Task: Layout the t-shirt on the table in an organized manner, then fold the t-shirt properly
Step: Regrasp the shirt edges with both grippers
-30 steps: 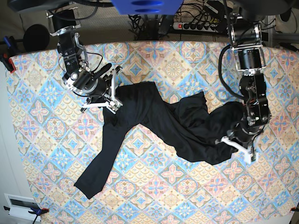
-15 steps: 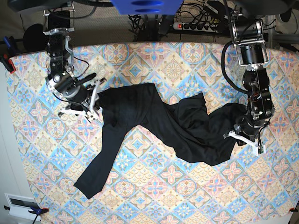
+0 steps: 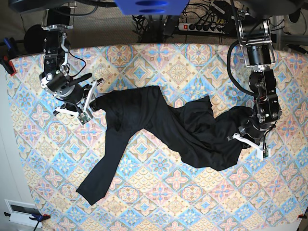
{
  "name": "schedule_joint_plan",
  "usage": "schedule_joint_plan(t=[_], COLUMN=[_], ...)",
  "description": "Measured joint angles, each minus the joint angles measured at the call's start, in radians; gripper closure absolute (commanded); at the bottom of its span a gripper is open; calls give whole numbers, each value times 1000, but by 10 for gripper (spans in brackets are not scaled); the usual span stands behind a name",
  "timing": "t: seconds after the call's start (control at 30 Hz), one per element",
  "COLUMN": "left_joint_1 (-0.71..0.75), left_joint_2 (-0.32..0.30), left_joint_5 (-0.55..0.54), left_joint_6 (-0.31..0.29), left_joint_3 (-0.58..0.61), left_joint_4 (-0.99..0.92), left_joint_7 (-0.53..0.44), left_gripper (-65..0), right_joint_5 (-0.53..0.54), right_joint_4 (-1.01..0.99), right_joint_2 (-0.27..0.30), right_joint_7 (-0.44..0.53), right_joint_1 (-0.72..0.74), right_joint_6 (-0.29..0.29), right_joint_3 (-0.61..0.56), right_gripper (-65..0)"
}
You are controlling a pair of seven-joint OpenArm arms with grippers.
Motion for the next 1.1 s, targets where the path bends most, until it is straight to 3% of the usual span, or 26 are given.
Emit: schedule_joint_plan(t=[0.2, 0.3, 0.43, 0.6, 0.7, 0.8, 0.97, 1.1], left_joint_1=[2, 3, -10, -82, -143, -211, -324, -407], left_joint_2=[23, 48, 81, 129, 136, 131, 125, 126], left_joint_5=[11, 23, 101, 173, 190, 191, 196, 193], left_joint_6=[8, 7, 6, 6, 4, 7, 8, 7], left_joint_3=[-2, 0, -9, -69, -69, -71, -71, -71], left_joint_4=[-42, -48, -48, -118, -259, -421, -664, -808], left_joint_7=[1, 0, -5, -33, -98, -188, -344, -407], left_gripper=[-49, -65, -145, -254, -294, -300, -300, -300], right_joint_5=[0, -1, 18, 13, 11, 101, 172, 206], right_joint_4=[-12, -25, -64, -183, -250, -323, -449, -541], right_joint_2=[1, 0, 2, 0, 5, -13, -10, -18], right_joint_7=[-2, -13, 36, -6, 4, 26, 61, 103], right_joint_1=[2, 81, 223, 233, 293, 341, 382, 428], right_joint_6=[0, 5, -3, 8, -3, -3, -2, -4], right_joint_3=[-10, -63, -103, -143, -180, -204, -211, -209], right_gripper=[-122, -125, -129, -207, -267, -308, -324, -324])
